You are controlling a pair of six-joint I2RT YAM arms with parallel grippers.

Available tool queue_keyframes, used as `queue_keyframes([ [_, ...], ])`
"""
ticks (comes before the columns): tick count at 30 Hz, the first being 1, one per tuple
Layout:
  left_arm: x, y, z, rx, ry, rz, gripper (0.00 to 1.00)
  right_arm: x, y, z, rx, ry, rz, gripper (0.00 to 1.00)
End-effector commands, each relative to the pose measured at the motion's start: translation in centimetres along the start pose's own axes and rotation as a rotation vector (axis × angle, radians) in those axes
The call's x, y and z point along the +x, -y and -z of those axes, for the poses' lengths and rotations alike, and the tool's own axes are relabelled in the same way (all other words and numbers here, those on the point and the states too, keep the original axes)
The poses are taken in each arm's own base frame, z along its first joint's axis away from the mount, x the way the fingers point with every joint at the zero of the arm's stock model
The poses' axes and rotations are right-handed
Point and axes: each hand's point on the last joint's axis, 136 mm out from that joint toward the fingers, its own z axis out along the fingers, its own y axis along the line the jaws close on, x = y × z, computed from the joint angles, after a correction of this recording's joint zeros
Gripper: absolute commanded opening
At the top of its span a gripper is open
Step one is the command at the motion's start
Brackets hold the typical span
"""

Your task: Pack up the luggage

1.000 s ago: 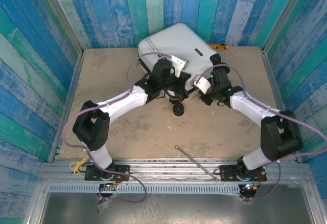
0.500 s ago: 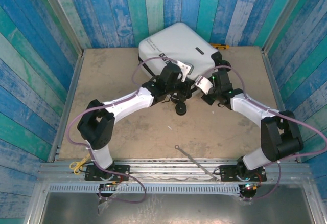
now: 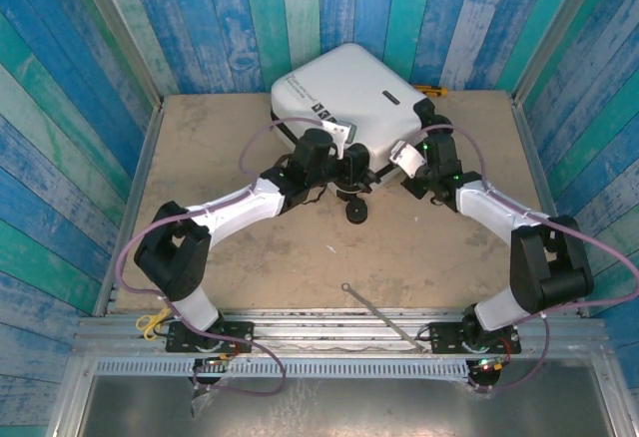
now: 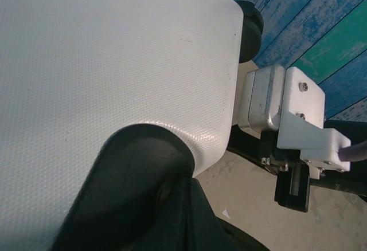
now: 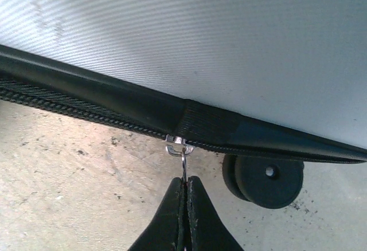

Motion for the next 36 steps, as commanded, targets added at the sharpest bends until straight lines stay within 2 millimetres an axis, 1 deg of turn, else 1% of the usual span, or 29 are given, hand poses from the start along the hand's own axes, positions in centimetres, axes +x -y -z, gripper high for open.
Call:
queue_keyframes([
  [1,11.0,-12.4,2.5,-0.427,-0.352,0.082,0.00,2.7,4.2,0.3,0.168,-0.102,-0.020,0.00],
  [2,9.9,-12.1,2.6,-0.419,-0.324,0.077,0.00,2.6,4.0,0.3,0.159,-0.094,-0.025,0.00],
  [5,4.0,-10.1,3.2,-0.375,-0.179,0.033,0.00,2.4,3.6,0.6,0.150,-0.067,-0.038,0.00],
  [9,-6.3,-6.7,5.2,-0.347,0.069,-0.048,0.00,2.5,3.9,0.8,0.170,-0.069,-0.025,0.00],
  [11,-10.0,-5.9,5.4,-0.352,0.124,-0.076,0.00,2.2,4.1,0.9,0.177,-0.065,-0.025,0.00],
  [12,-11.4,-5.8,5.2,-0.359,0.141,-0.086,0.00,2.1,4.2,1.0,0.179,-0.063,-0.024,0.00],
  [13,-12.4,-5.9,4.7,-0.363,0.151,-0.090,0.00,2.1,4.3,1.0,0.182,-0.060,-0.025,0.00],
  [14,-13.3,-6.1,3.7,-0.359,0.158,-0.096,0.00,2.1,4.3,1.0,0.181,-0.059,-0.025,0.00],
  [16,-14.3,-6.8,1.5,-0.346,0.142,-0.098,0.00,2.0,4.3,0.9,0.180,-0.055,-0.026,0.00],
  [18,-14.6,-7.6,-0.8,-0.334,0.120,-0.098,0.00,2.0,4.1,0.9,0.173,-0.051,-0.030,0.00],
  [20,-14.4,-7.5,-3.0,-0.287,0.103,-0.115,0.00,2.0,4.0,1.0,0.169,-0.047,-0.033,0.00],
  [23,-12.6,-7.5,-6.2,-0.209,0.047,-0.121,0.00,1.9,4.0,1.0,0.167,-0.045,-0.034,0.00],
  [25,-10.8,-7.8,-7.8,-0.177,0.002,-0.110,0.00,1.9,3.9,1.0,0.159,-0.043,-0.032,0.00],
  [26,-9.7,-8.4,-8.6,-0.177,-0.025,-0.099,0.00,1.9,3.8,0.9,0.154,-0.045,-0.030,0.00],
  [27,-8.4,-9.1,-9.2,-0.187,-0.057,-0.085,0.00,2.0,3.7,0.8,0.150,-0.050,-0.027,0.00],
  [28,-7.6,-9.7,-9.6,-0.207,-0.080,-0.074,0.00,2.1,3.7,0.7,0.150,-0.054,-0.021,0.00],
  [29,-6.1,-10.8,-10.1,-0.244,-0.123,-0.055,0.00,2.2,3.7,0.6,0.152,-0.061,-0.014,0.00],
  [30,-5.0,-11.7,-10.4,-0.271,-0.159,-0.041,0.00,2.4,3.7,0.4,0.153,-0.067,-0.008,0.00],
  [32,-1.9,-13.5,-10.9,-0.307,-0.243,0.002,0.00,2.6,3.7,0.0,0.152,-0.074,0.003,0.00],
  [35,2.6,-15.7,-11.1,-0.331,-0.329,0.081,0.00,3.0,3.6,-0.8,0.133,-0.070,0.001,0.00],
  [36,3.8,-16.2,-11.0,-0.334,-0.346,0.097,0.00,3.0,3.5,-1.0,0.122,-0.061,-0.005,0.00],
])
